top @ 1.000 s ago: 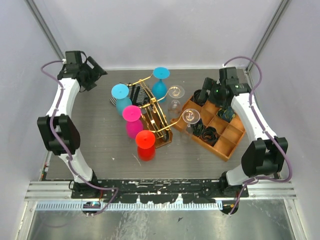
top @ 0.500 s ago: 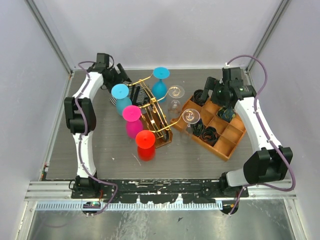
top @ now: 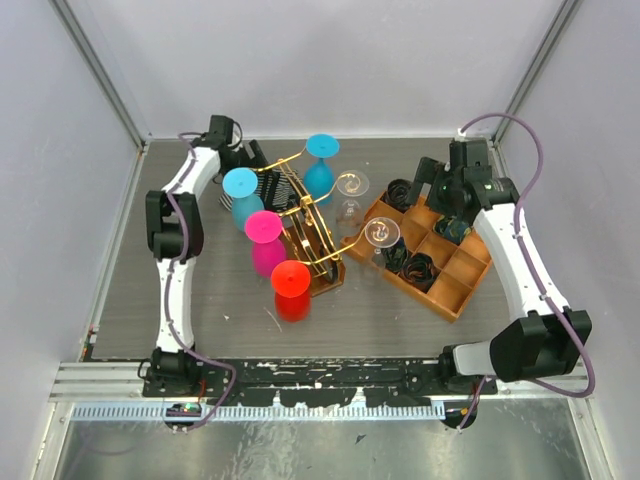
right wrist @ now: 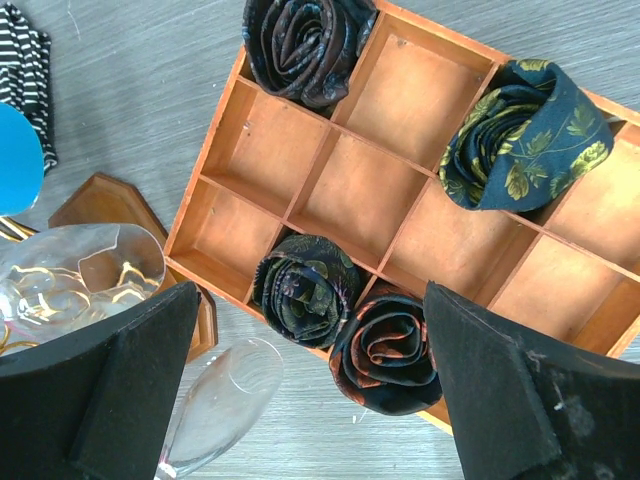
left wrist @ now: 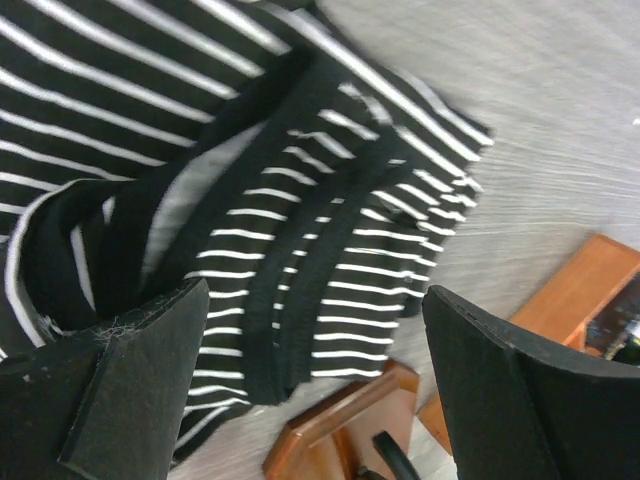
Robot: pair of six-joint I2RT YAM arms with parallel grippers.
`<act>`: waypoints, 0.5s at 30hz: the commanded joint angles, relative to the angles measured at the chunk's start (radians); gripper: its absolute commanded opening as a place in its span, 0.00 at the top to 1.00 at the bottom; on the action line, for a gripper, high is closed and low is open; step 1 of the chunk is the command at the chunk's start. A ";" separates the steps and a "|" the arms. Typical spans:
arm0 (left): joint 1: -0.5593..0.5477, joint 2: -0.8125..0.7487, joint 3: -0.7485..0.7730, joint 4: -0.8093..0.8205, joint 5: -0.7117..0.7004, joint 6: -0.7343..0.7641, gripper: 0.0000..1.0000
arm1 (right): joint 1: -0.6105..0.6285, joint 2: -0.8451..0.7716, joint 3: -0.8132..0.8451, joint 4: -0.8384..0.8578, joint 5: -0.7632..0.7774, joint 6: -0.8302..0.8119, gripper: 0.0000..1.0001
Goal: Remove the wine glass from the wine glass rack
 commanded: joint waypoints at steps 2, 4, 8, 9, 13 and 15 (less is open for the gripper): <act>0.039 0.074 0.079 -0.184 -0.016 0.012 0.05 | 0.001 -0.054 0.022 0.019 0.029 -0.002 0.00; 0.096 0.071 0.071 -0.207 -0.011 -0.024 0.06 | 0.000 -0.061 0.019 0.015 0.033 -0.003 0.00; 0.184 -0.017 -0.014 -0.201 -0.141 0.018 0.06 | 0.000 -0.075 0.007 0.019 0.052 -0.006 0.00; 0.178 -0.041 -0.002 -0.238 -0.251 0.066 0.05 | -0.001 -0.074 0.006 0.024 0.049 -0.005 0.00; 0.152 -0.103 0.022 -0.338 -0.529 0.092 0.04 | 0.001 -0.068 -0.002 0.039 0.026 0.002 0.00; 0.151 -0.150 -0.003 -0.335 -0.601 0.090 0.05 | 0.001 -0.069 -0.004 0.040 0.018 0.001 0.00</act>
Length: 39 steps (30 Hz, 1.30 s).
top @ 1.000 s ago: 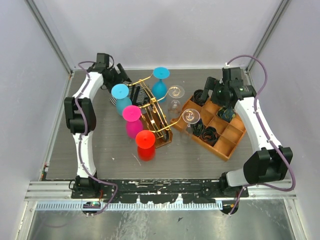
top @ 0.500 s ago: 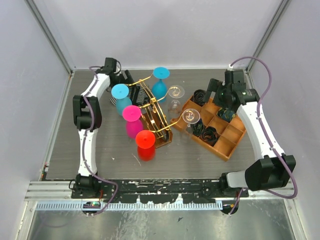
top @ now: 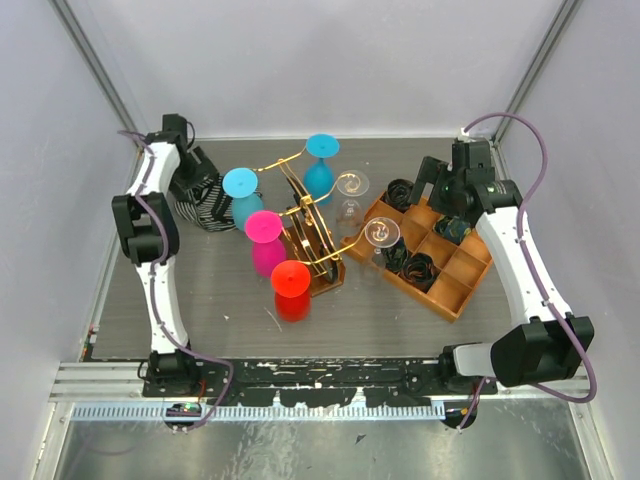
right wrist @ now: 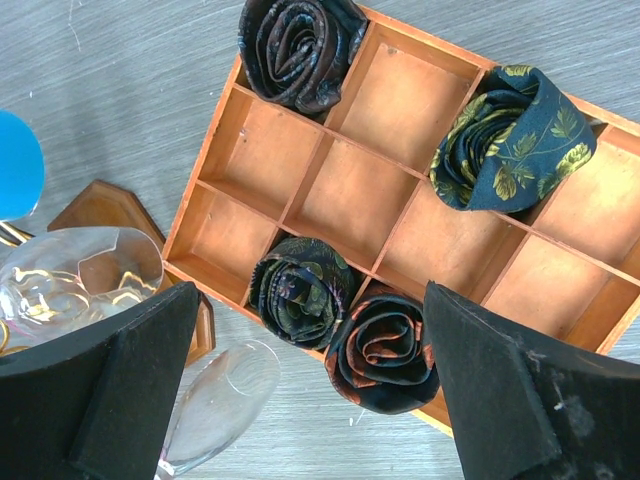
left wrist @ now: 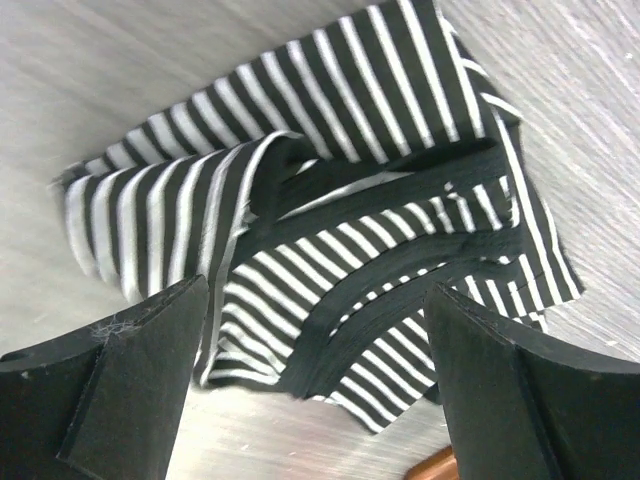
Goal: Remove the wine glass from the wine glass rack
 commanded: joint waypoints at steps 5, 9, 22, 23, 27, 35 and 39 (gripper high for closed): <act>-0.062 -0.242 -0.177 0.074 -0.139 0.037 0.06 | 0.001 -0.035 -0.008 0.048 -0.011 -0.004 0.00; -0.077 -0.259 -0.279 0.153 0.014 -0.010 0.06 | 0.001 -0.037 -0.016 0.048 -0.022 -0.008 0.00; -0.138 -0.058 -0.201 0.022 0.012 0.012 0.08 | 0.000 -0.036 -0.030 0.055 0.001 -0.016 0.00; -0.137 -0.021 -0.156 -0.013 -0.023 0.017 0.07 | 0.001 -0.037 -0.030 0.054 0.000 -0.017 0.00; -0.081 0.099 0.028 -0.128 -0.119 -0.004 0.06 | 0.000 -0.046 -0.025 0.040 0.020 -0.032 0.00; -0.050 0.057 0.040 -0.131 -0.254 -0.098 0.08 | -0.001 -0.065 -0.004 0.003 0.104 -0.081 0.00; -0.098 -0.152 -0.210 0.183 -0.187 -0.071 0.09 | -0.001 -0.059 -0.001 0.002 0.099 -0.081 0.00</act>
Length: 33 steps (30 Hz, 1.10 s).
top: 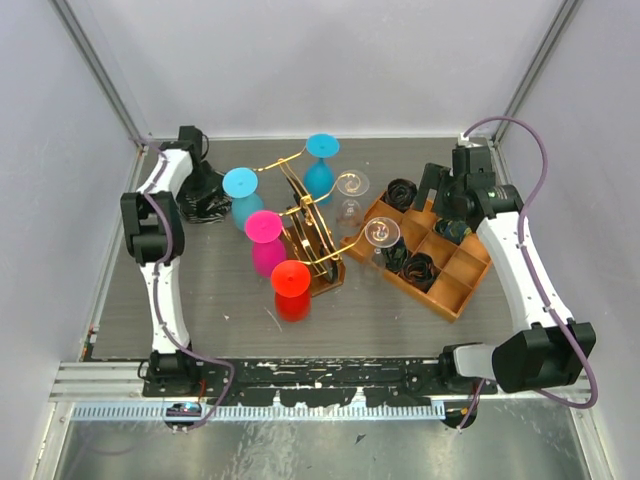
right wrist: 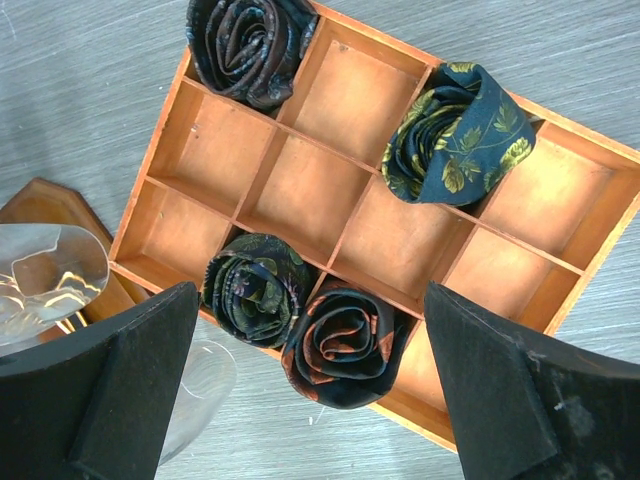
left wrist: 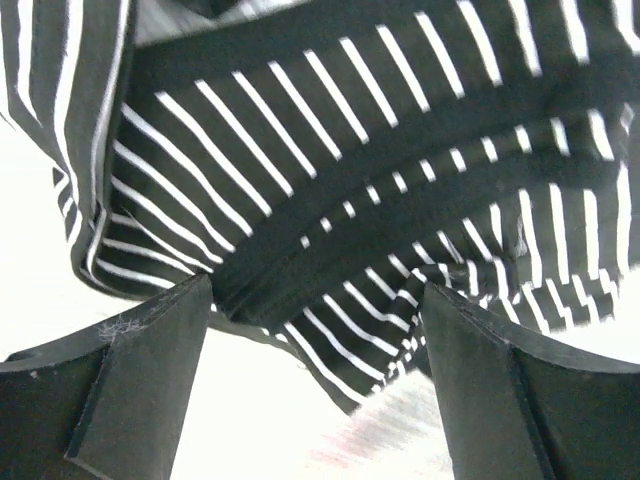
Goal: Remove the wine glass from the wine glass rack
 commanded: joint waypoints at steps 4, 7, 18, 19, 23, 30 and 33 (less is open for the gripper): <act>-0.066 -0.153 -0.106 0.317 0.186 0.016 0.08 | -0.001 -0.022 0.038 0.012 -0.004 -0.007 0.00; -0.068 -0.039 0.045 0.246 0.345 0.033 0.11 | -0.001 -0.034 0.032 0.012 -0.011 -0.001 0.00; -0.045 0.122 0.105 0.107 0.377 0.015 0.12 | -0.002 -0.052 0.036 -0.004 0.023 -0.018 0.00; -0.035 0.119 0.105 0.076 0.335 0.007 0.11 | -0.001 -0.050 0.036 -0.004 0.021 -0.017 0.00; 0.000 0.084 0.124 -0.053 0.096 0.003 0.10 | -0.001 -0.047 0.026 0.004 0.006 -0.011 0.00; -0.015 0.061 0.151 -0.128 -0.189 0.060 0.08 | -0.002 -0.034 0.001 0.031 -0.011 -0.006 0.00; -0.035 0.054 0.126 -0.128 -0.318 0.064 0.07 | -0.001 -0.012 -0.019 0.034 -0.012 -0.009 0.00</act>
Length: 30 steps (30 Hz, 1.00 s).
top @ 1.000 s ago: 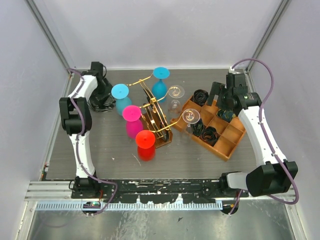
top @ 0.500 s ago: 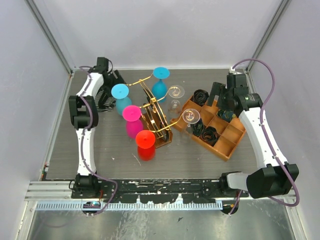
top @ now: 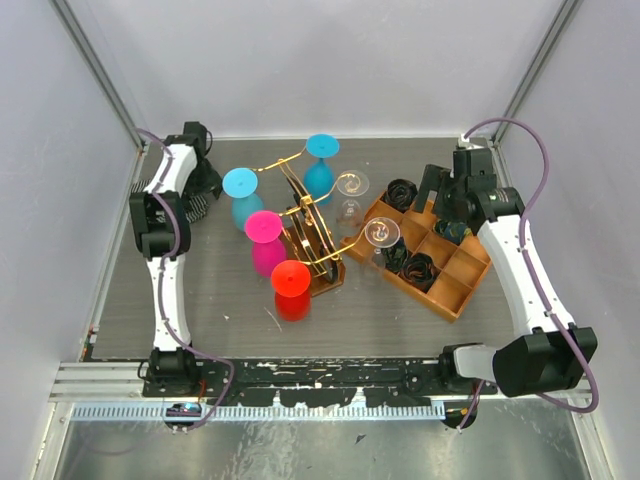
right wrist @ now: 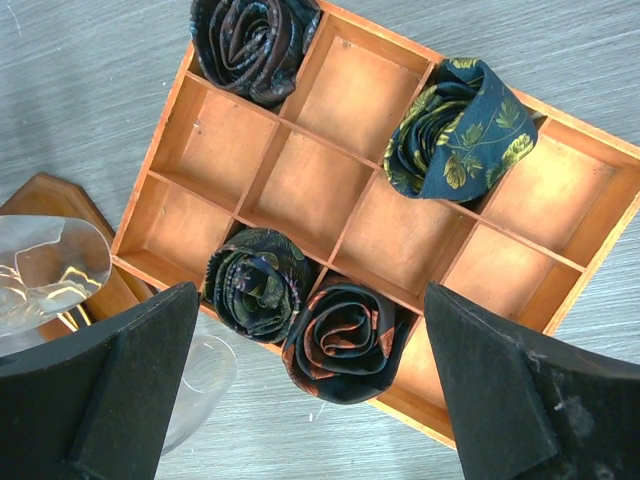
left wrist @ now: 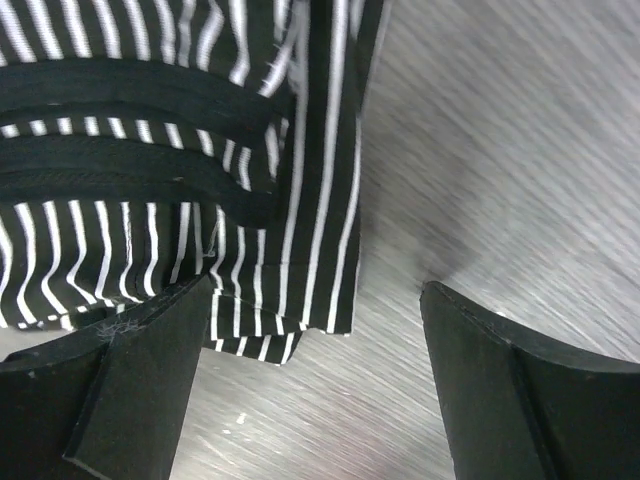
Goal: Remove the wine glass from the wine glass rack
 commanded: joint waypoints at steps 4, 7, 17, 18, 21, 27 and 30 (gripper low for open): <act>-0.040 -0.034 -0.040 -0.061 -0.341 0.013 0.04 | -0.001 0.035 -0.034 0.038 -0.037 -0.003 0.00; -0.040 -0.079 -0.083 -0.035 -0.353 0.013 0.02 | -0.001 0.053 -0.042 0.040 -0.071 0.010 0.00; -0.093 -0.386 -0.426 0.153 -0.145 -0.049 0.00 | -0.004 0.215 -0.068 0.073 -0.092 0.073 0.00; -0.093 -0.417 -0.467 0.166 -0.126 -0.060 0.00 | -0.005 0.228 -0.071 0.073 -0.082 0.077 0.00; -0.093 -0.496 -0.586 0.230 -0.064 -0.072 0.00 | -0.007 0.263 -0.089 0.076 -0.065 0.089 0.00; -0.092 -0.606 -0.709 0.272 0.069 -0.090 0.00 | -0.024 0.355 -0.121 0.116 -0.018 0.106 0.00; -0.093 -0.681 -0.800 0.308 0.101 -0.112 0.00 | -0.045 0.421 -0.120 0.148 -0.003 0.117 0.00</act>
